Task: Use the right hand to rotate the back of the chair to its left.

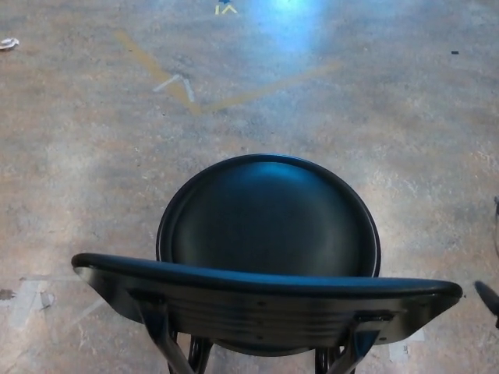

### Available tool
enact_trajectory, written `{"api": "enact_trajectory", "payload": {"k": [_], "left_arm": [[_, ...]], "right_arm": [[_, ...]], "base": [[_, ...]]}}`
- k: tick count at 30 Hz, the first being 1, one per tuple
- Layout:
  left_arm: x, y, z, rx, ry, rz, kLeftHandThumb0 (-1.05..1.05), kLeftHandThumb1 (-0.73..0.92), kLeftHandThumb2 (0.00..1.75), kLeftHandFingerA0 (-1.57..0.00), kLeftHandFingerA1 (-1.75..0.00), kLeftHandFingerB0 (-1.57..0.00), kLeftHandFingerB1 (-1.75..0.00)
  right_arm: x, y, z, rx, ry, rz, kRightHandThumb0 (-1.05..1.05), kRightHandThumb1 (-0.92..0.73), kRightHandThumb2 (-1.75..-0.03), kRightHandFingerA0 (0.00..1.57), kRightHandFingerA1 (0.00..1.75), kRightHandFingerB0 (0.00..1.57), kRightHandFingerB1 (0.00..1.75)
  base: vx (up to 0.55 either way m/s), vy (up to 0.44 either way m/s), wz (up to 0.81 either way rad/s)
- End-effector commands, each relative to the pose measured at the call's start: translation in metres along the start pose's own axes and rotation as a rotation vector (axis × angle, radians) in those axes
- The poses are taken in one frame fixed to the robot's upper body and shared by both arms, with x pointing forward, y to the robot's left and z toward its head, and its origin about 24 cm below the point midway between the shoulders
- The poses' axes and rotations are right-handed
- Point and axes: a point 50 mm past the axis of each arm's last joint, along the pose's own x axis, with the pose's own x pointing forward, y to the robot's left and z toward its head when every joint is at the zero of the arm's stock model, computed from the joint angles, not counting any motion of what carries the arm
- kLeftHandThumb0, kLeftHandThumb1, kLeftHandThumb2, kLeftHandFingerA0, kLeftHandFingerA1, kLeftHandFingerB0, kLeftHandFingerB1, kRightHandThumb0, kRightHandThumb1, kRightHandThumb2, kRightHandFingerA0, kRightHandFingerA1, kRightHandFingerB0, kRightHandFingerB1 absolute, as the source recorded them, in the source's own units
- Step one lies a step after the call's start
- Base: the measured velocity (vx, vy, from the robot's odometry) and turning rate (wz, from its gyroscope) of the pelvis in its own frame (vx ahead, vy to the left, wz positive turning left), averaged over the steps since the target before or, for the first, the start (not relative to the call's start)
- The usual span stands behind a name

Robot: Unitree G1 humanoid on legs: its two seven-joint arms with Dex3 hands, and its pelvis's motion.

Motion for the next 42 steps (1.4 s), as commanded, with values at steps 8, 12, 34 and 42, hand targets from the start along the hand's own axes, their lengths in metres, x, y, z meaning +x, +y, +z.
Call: {"api": "enact_trajectory", "payload": {"k": [8,12,34,42], "left_arm": [[-0.001,-0.001,-0.012,0.023,0.042,0.008,-0.49,0.79,0.64,-0.62,-0.54,-0.56,-0.45],[-0.001,0.0,-0.012,0.04,0.04,0.012,-0.5,0.8,0.64,-0.63,-0.55,-0.57,-0.46],[0.0,0.0,-0.005,0.085,0.036,0.008,-0.52,0.77,0.63,-0.58,-0.52,-0.56,-0.43],[-0.001,0.002,-0.008,0.03,0.025,0.011,-0.48,0.76,0.63,-0.61,-0.51,-0.57,-0.44]], "right_arm": [[-0.01,-0.005,0.058,-0.156,-0.522,0.087,-1.05,-0.78,-0.75,0.0,0.0,0.0,0.0],[-0.013,-0.005,0.059,-0.205,-0.543,0.105,-1.05,-0.78,-0.84,0.0,0.0,0.0,0.07],[-0.045,-0.017,0.058,-0.388,-0.68,0.22,-1.03,-0.72,-1.22,0.0,0.45,0.0,0.44],[-0.055,-0.007,0.056,-0.455,-0.69,0.307,-1.05,-0.8,-0.74,0.0,0.0,0.0,0.0]], "base": [[0.0,0.0,0.0],[0.0,0.0,0.0],[0.0,0.0,0.0],[0.0,0.0,0.0]]}}
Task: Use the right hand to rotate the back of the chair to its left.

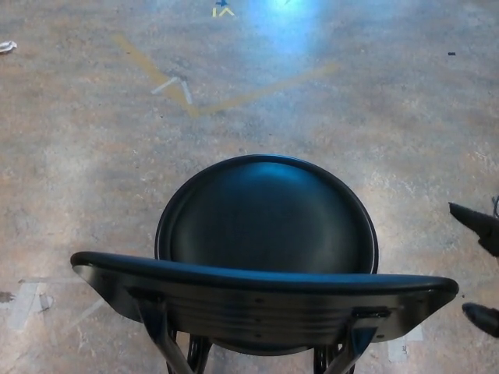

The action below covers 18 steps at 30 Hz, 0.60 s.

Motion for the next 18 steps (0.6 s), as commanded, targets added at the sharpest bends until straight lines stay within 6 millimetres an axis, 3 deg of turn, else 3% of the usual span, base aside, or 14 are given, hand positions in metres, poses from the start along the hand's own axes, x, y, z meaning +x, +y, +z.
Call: {"api": "enact_trajectory", "payload": {"k": [1,3,9,10,11,12,13,15,16,18], "left_arm": [[0.0,0.0,-0.006,0.029,0.011,-0.005,-0.53,0.76,0.63,-0.59,-0.5,-0.57,-0.43],[0.0,0.0,-0.004,0.057,0.016,-0.012,-0.51,0.76,0.63,-0.59,-0.51,-0.58,-0.43],[0.0,0.0,-0.006,-0.02,0.021,-0.008,-0.49,0.75,0.62,-0.58,-0.51,-0.55,-0.44],[0.0,0.0,-0.006,-0.01,0.016,-0.008,-0.5,0.75,0.62,-0.6,-0.51,-0.56,-0.43],[0.0,0.0,-0.007,-0.008,0.014,-0.006,-0.5,0.76,0.63,-0.59,-0.51,-0.55,-0.44],[-0.001,0.0,-0.007,-0.013,0.015,-0.006,-0.5,0.76,0.63,-0.59,-0.51,-0.55,-0.44],[-0.001,0.0,-0.007,-0.017,0.015,-0.005,-0.49,0.76,0.63,-0.62,-0.51,-0.58,-0.44],[0.0,0.0,-0.005,0.033,0.012,-0.004,-0.51,0.79,0.64,-0.61,-0.51,-0.57,-0.43],[0.0,0.0,-0.004,0.05,0.012,-0.003,-0.51,0.78,0.63,-0.6,-0.51,-0.57,-0.43],[0.0,0.001,-0.001,-0.002,0.011,-0.005,-0.51,0.75,0.62,-0.6,-0.5,-0.56,-0.43]], "right_arm": [[-0.002,0.009,0.006,-0.03,-0.031,0.112,-1.05,-0.81,-0.7,0.0,0.0,0.0,0.0],[0.0,0.016,0.01,-0.019,-0.036,0.157,-1.05,-0.78,-0.63,0.0,0.0,0.0,0.0],[0.005,0.034,0.018,0.015,-0.065,0.227,-1.05,-0.76,-0.67,0.0,0.08,0.0,0.1],[0.006,0.039,0.021,0.014,-0.073,0.242,-1.05,-0.57,-1.08,0.0,0.48,0.0,0.48],[0.008,0.041,0.024,0.01,-0.082,0.259,-1.05,-0.73,-0.65,0.0,0.12,0.0,0.12],[0.008,0.042,0.025,0.007,-0.086,0.268,-1.05,-0.73,-0.65,0.0,0.12,0.0,0.12],[0.01,0.045,0.027,0.006,-0.093,0.285,-1.05,-0.58,-1.08,0.0,0.46,0.0,0.48],[0.012,0.047,0.03,0.016,-0.099,0.3,-1.05,-0.55,-1.05,0.0,0.45,0.0,0.47],[0.013,0.048,0.033,0.021,-0.106,0.306,-1.05,-0.68,-0.64,0.0,0.13,0.0,0.16],[0.019,0.051,0.039,0.022,-0.13,0.314,-1.05,-0.68,-0.64,0.0,0.15,0.0,0.17]], "base": [[0.0,0.0,0.0],[0.0,0.0,0.0],[0.0,0.0,0.0],[0.0,0.0,0.0],[0.0,0.0,0.0],[0.0,0.0,0.0],[0.0,0.0,0.0],[0.0,0.0,0.0],[0.0,0.0,0.0],[0.0,0.0,0.0]]}}
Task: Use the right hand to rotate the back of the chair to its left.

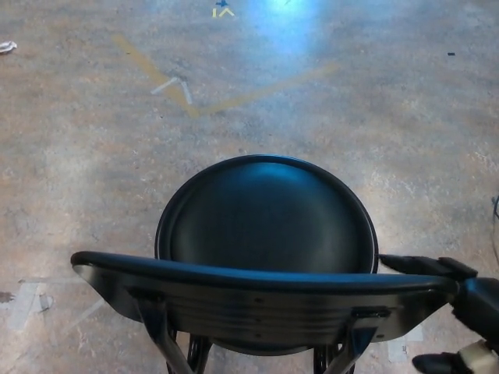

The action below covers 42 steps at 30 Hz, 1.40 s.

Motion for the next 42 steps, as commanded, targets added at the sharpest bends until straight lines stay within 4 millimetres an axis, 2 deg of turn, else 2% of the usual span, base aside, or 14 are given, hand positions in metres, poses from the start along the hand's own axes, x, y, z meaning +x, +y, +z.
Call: {"api": "enact_trajectory", "payload": {"k": [1,6,7,8,10,11,12,15,16,18,30,35,37,42], "left_arm": [[0.0,0.002,0.002,-0.045,0.002,-0.001,-0.48,0.78,0.64,-0.61,-0.51,-0.55,-0.44],[0.001,0.003,0.007,-0.011,-0.01,0.005,-0.52,0.78,0.64,-0.6,-0.51,-0.56,-0.43],[0.001,0.004,0.01,0.007,-0.012,0.005,-0.52,0.75,0.63,-0.6,-0.51,-0.57,-0.43],[0.001,0.004,0.01,-0.012,-0.014,0.004,-0.5,0.73,0.62,-0.61,-0.52,-0.58,-0.44],[0.001,0.003,0.009,-0.04,-0.017,0.003,-0.5,0.73,0.62,-0.61,-0.52,-0.58,-0.44],[0.001,0.004,0.005,-0.03,-0.006,0.012,-0.48,0.75,0.63,-0.61,-0.52,-0.58,-0.44],[0.0,0.005,0.003,-0.004,0.0,0.013,-0.51,0.75,0.62,-0.59,-0.52,-0.56,-0.43],[0.0,0.006,0.003,0.033,0.006,0.008,-0.51,0.76,0.63,-0.6,-0.51,-0.56,-0.43],[0.0,0.006,0.003,0.016,0.0,0.014,-0.49,0.78,0.64,-0.6,-0.51,-0.55,-0.43],[0.0,0.006,0.003,0.028,-0.005,0.011,-0.48,0.8,0.64,-0.6,-0.5,-0.55,-0.43],[0.0,0.007,0.001,0.002,0.01,0.022,-0.5,0.76,0.63,-0.6,-0.52,-0.56,-0.43],[0.0,0.009,0.0,0.0,0.014,0.024,-0.53,0.78,0.63,-0.59,-0.51,-0.53,-0.42],[0.0,0.009,0.0,0.031,0.013,0.025,-0.51,0.8,0.64,-0.59,-0.53,-0.54,-0.43],[0.0,0.006,0.001,0.064,0.01,0.021,-0.57,0.78,0.63,-0.58,-0.5,-0.55,-0.42]], "right_arm": [[0.016,0.007,0.011,-0.005,-0.034,0.069,-1.05,-0.54,-1.04,0.0,0.47,0.0,0.48],[0.029,0.009,0.021,0.003,-0.08,0.084,-1.05,-0.54,-1.02,0.0,0.45,0.0,0.47],[0.039,0.011,0.03,0.008,-0.114,0.092,-1.05,-0.68,-0.64,0.0,0.16,0.0,0.2],[0.041,0.012,0.032,0.01,-0.123,0.093,-1.05,-0.51,-1.0,0.0,0.45,0.0,0.47],[0.042,0.013,0.033,0.013,-0.13,0.094,-1.05,-0.51,-1.0,0.0,0.45,0.0,0.47],[0.051,0.017,0.043,0.011,-0.176,0.095,-1.01,-0.74,-1.15,0.0,0.4,0.0,0.42],[0.058,0.02,0.05,0.02,-0.21,0.092,-1.04,-0.77,-1.15,0.0,0.36,0.0,0.38],[0.068,0.021,0.061,0.022,-0.251,0.091,-1.05,-0.69,-1.13,0.0,0.38,0.0,0.39],[0.076,0.021,0.071,0.018,-0.284,0.094,-1.05,-0.74,-0.68,0.0,0.03,0.0,0.06],[0.084,0.022,0.082,-0.014,-0.322,0.096,-1.05,-0.77,-0.7,0.0,0.0,0.0,0.0],[0.133,0.045,0.152,-0.025,-0.476,0.201,-1.05,-0.76,-0.69,0.0,0.06,0.0,0.09],[0.145,0.055,0.164,-0.003,-0.492,0.229,-1.05,-0.82,-0.73,0.0,0.04,0.0,0.1],[0.155,0.061,0.171,0.022,-0.488,0.236,-1.05,-0.75,-0.67,0.0,0.05,0.0,0.12],[0.16,0.06,0.166,0.03,-0.474,0.229,-1.05,-0.75,-0.67,0.0,0.08,0.0,0.14]], "base": [[0.0,0.0,0.0],[0.0,0.0,0.0],[0.0,0.0,0.0],[0.0,0.0,0.0],[0.0,0.0,0.0],[0.0,0.0,0.0],[0.0,0.0,0.0],[0.0,0.0,0.0],[0.0,0.0,0.0],[0.0,0.0,0.0],[0.0,0.0,0.0],[0.0,0.0,0.0],[0.0,0.0,0.0],[0.0,0.0,0.0]]}}
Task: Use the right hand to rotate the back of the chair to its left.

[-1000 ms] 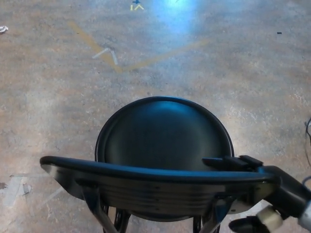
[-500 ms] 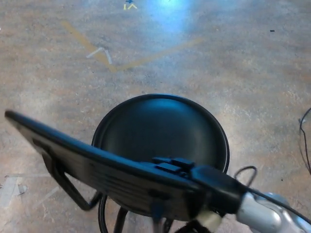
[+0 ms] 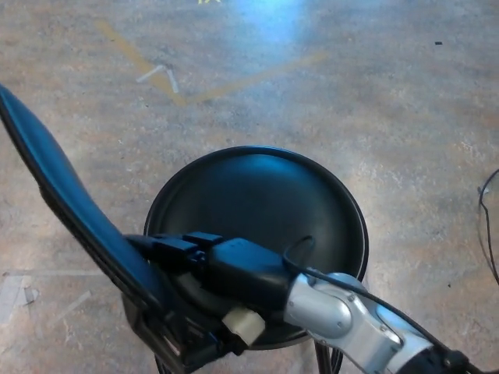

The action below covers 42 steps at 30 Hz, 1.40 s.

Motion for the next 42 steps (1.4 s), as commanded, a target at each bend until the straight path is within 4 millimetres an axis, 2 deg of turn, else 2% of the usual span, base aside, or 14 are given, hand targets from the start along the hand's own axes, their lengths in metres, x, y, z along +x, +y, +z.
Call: {"api": "enact_trajectory", "payload": {"k": [1,9,13,15,17,23,30,31,33,34,36,37,40,42], "left_arm": [[0.0,0.0,-0.007,0.016,0.028,0.003,-0.54,0.77,0.63,-0.58,-0.51,-0.55,-0.42],[-0.001,-0.003,-0.008,0.05,0.029,-0.009,-0.54,0.77,0.63,-0.57,-0.53,-0.56,-0.44],[-0.001,-0.005,-0.01,0.009,0.035,-0.014,-0.52,0.76,0.63,-0.56,-0.51,-0.55,-0.44],[-0.001,-0.005,-0.009,-0.006,0.031,-0.015,-0.53,0.76,0.63,-0.57,-0.52,-0.55,-0.43],[-0.001,-0.005,-0.009,-0.008,0.031,-0.015,-0.53,0.76,0.63,-0.57,-0.52,-0.55,-0.43],[0.0,-0.003,-0.005,-0.011,0.024,-0.001,-0.51,0.77,0.63,-0.6,-0.51,-0.56,-0.43],[-0.001,-0.008,-0.006,0.011,0.022,-0.023,-0.51,0.75,0.62,-0.58,-0.52,-0.58,-0.45],[-0.001,-0.008,-0.01,-0.017,0.033,-0.014,-0.48,0.77,0.63,-0.58,-0.54,-0.54,-0.44],[-0.001,-0.007,-0.011,-0.019,0.037,-0.011,-0.48,0.77,0.63,-0.58,-0.54,-0.54,-0.44],[-0.001,-0.008,-0.011,0.003,0.038,-0.016,-0.53,0.78,0.63,-0.58,-0.51,-0.55,-0.43],[-0.001,-0.008,-0.013,0.019,0.042,-0.021,-0.52,0.76,0.63,-0.56,-0.51,-0.55,-0.43],[-0.001,-0.009,-0.013,0.009,0.042,-0.015,-0.52,0.75,0.62,-0.58,-0.51,-0.56,-0.43],[-0.001,-0.009,-0.013,-0.001,0.036,-0.013,-0.52,0.76,0.63,-0.58,-0.5,-0.56,-0.43],[-0.001,-0.008,-0.011,0.027,0.034,-0.022,-0.54,0.76,0.63,-0.56,-0.49,-0.54,-0.42]], "right_arm": [[0.004,0.002,-0.002,0.0,-0.001,-0.016,-1.05,-0.75,-0.69,0.0,0.11,0.0,0.14],[-0.047,-0.013,-0.023,-0.044,0.064,-0.14,-1.05,-0.76,-0.68,0.0,0.05,0.0,0.04],[-0.096,-0.019,-0.034,-0.073,0.118,-0.246,-1.05,-0.8,-0.7,0.0,0.0,0.0,0.0],[-0.151,-0.021,-0.046,-0.08,0.22,-0.33,-1.05,-0.78,-0.75,0.0,0.0,0.0,0.0],[-0.158,-0.021,-0.046,-0.083,0.232,-0.34,-1.05,-0.78,-0.75,0.0,0.0,0.0,0.0],[-0.239,-0.014,-0.073,-0.07,0.544,-0.5,-1.05,-0.83,-0.79,0.0,0.0,0.0,0.0],[-0.277,0.02,-0.124,0.157,0.964,-0.766,-1.05,-0.92,-0.82,0.0,0.04,0.0,0.06],[-0.288,0.039,-0.136,0.269,1.153,-0.774,-1.05,-0.92,-0.87,0.0,0.12,0.0,0.04],[-0.292,0.046,-0.139,0.296,1.215,-0.767,-1.05,-0.92,-0.87,0.0,0.12,0.0,0.04],[-0.294,0.051,-0.14,0.314,1.26,-0.753,-1.05,-0.92,-0.93,0.0,0.32,0.0,0.18],[-0.299,0.068,-0.143,0.38,1.38,-0.694,-1.05,-0.92,-0.92,0.0,0.47,0.0,0.31],[-0.3,0.076,-0.143,0.415,1.426,-0.661,-1.05,-0.92,-0.92,0.0,0.74,0.0,0.47],[-0.301,0.087,-0.142,0.471,1.48,-0.634,-1.05,-0.92,-0.96,0.0,0.84,0.0,0.68],[-0.302,0.098,-0.141,0.535,1.516,-0.601,-1.05,-0.89,-0.95,0.0,1.05,0.0,0.87]], "base": [[0.0,0.0,0.0],[0.0,0.0,0.0],[0.0,0.0,0.0],[0.0,0.0,0.0],[0.0,0.0,0.0],[0.0,0.0,0.0],[0.0,0.0,0.0],[0.0,0.0,0.0],[0.0,0.0,0.0],[0.0,0.0,0.0],[0.0,0.0,0.0],[0.0,0.0,0.0],[0.0,0.0,0.0],[0.0,0.0,0.0]]}}
